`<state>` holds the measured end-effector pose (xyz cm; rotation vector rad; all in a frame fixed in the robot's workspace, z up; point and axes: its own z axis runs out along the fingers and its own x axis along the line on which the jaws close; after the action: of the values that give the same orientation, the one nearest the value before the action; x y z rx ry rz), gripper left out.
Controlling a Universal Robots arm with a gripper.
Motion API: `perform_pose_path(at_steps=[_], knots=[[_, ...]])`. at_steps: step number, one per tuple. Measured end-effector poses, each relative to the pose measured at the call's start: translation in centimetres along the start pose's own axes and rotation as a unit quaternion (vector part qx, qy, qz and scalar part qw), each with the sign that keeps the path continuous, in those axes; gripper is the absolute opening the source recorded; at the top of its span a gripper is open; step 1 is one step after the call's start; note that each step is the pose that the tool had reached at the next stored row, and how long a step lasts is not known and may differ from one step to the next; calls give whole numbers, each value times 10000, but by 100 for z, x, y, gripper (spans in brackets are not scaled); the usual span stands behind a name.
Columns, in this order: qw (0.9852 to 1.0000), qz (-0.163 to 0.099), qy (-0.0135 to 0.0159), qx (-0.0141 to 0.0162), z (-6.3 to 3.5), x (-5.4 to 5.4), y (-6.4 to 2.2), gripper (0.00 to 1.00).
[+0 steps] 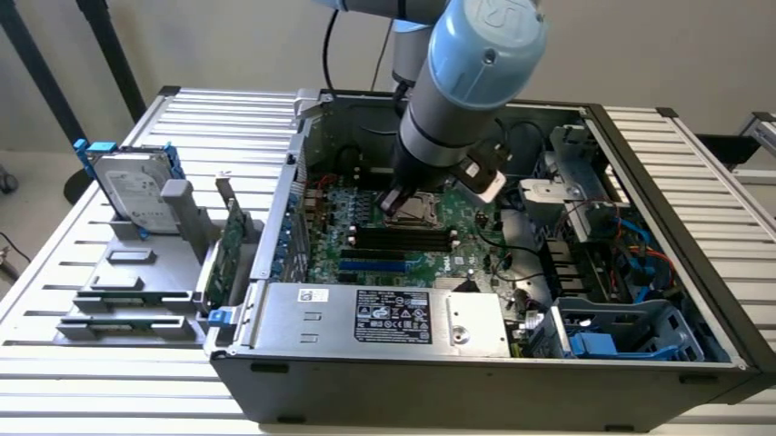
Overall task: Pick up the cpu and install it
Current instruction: 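Install the second cpu locking lever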
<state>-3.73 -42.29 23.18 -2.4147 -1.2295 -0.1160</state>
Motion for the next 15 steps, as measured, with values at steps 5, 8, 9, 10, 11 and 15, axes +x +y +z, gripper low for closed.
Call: perform_pose_path(at_steps=[5, 8, 9, 10, 11, 15], knots=[[10000, 6, -6, 8, -127, -107, 43, 11], [10000, 4, -6, 9, -121, -151, 0, 11], [10000, 4, -6, 9, -115, -169, -20, 11], [10000, 4, -6, 9, -109, -187, -41, 11], [10000, 5, -6, 9, -103, -199, -54, 11], [10000, 1, 4, 11, -76, -206, -58, 11]])
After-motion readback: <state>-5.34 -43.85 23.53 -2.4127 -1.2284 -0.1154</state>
